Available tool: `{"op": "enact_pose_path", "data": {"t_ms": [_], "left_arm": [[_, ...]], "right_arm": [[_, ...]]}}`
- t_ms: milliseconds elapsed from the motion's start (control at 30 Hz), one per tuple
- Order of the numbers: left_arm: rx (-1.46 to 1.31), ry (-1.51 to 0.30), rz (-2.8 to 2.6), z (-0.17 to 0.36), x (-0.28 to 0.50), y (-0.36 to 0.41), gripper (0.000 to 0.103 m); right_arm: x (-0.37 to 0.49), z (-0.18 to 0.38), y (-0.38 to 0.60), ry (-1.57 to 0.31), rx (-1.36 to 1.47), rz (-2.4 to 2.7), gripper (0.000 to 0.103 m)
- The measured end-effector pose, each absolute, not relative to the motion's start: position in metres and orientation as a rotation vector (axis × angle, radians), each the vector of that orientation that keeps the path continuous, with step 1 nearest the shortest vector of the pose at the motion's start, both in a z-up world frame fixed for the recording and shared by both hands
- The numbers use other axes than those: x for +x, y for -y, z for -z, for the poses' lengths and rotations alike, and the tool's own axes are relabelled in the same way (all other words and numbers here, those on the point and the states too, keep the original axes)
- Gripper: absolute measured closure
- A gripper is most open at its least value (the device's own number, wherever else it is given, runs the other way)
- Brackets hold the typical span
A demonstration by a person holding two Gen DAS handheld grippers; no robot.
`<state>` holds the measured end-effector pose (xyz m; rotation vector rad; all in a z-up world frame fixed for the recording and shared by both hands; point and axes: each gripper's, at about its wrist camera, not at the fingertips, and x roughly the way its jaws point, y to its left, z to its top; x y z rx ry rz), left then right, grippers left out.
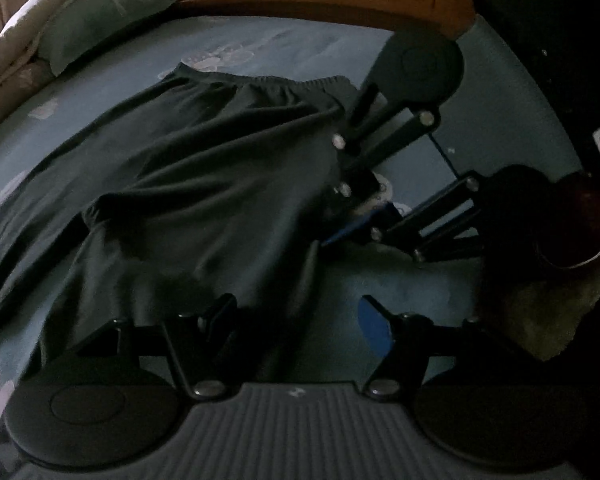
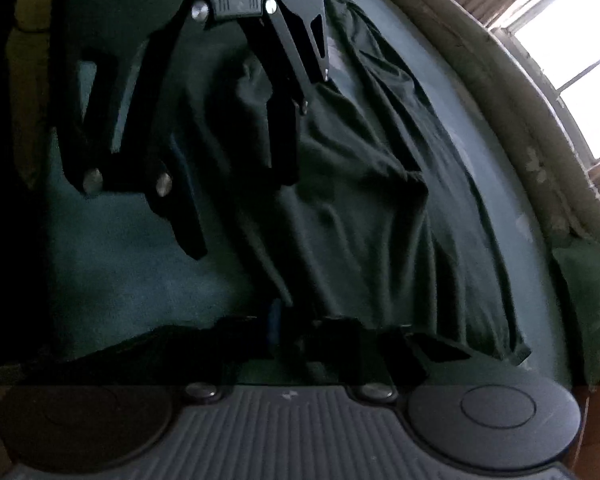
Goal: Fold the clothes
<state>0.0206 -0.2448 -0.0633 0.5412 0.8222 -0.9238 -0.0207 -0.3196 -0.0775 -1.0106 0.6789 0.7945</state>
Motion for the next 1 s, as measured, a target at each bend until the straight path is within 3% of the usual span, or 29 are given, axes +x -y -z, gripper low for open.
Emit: {"op": "enact_pose_path", "data": {"t_ms": [300,467,567,600,633,667,867,1000], "left_arm": [[0.663,-0.709,0.687,0.065,0.028,0.259,0.037],[0.559,-0.724,0.676,0.054,0.039,0.249,0.037],[0.555,-0.713,0.697,0.053,0.039,0.249,0.038],[0.563,-0.710,0.709,0.053,0.038,0.249,0.038],[0.589,-0.701,0.722,0.054,0.034,0.252,0.038],[0.624,-0.687,0.735,0.056,0.029,0.255,0.038],[0.988,-0.525,0.691,0.081,-0.001,0.270,0.035],[1.090,-0.526,0.641,0.091,-0.009,0.246,0.036]], "right_arm": [[-0.007,0.054,0.337,-0.688,-0.826,-0.765,0.097],[-0.013,0.066,0.334,-0.633,-0.904,-0.740,0.058],[-0.014,0.085,0.325,-0.578,-1.047,-0.665,0.059],[-0.014,0.093,0.322,-0.551,-1.107,-0.642,0.064],[-0.014,0.097,0.321,-0.536,-1.145,-0.622,0.079],[-0.013,0.098,0.320,-0.531,-1.154,-0.605,0.083],[-0.005,0.094,0.323,-0.518,-1.108,-0.567,0.083],[-0.001,0.090,0.326,-0.511,-1.068,-0.549,0.083]]}}
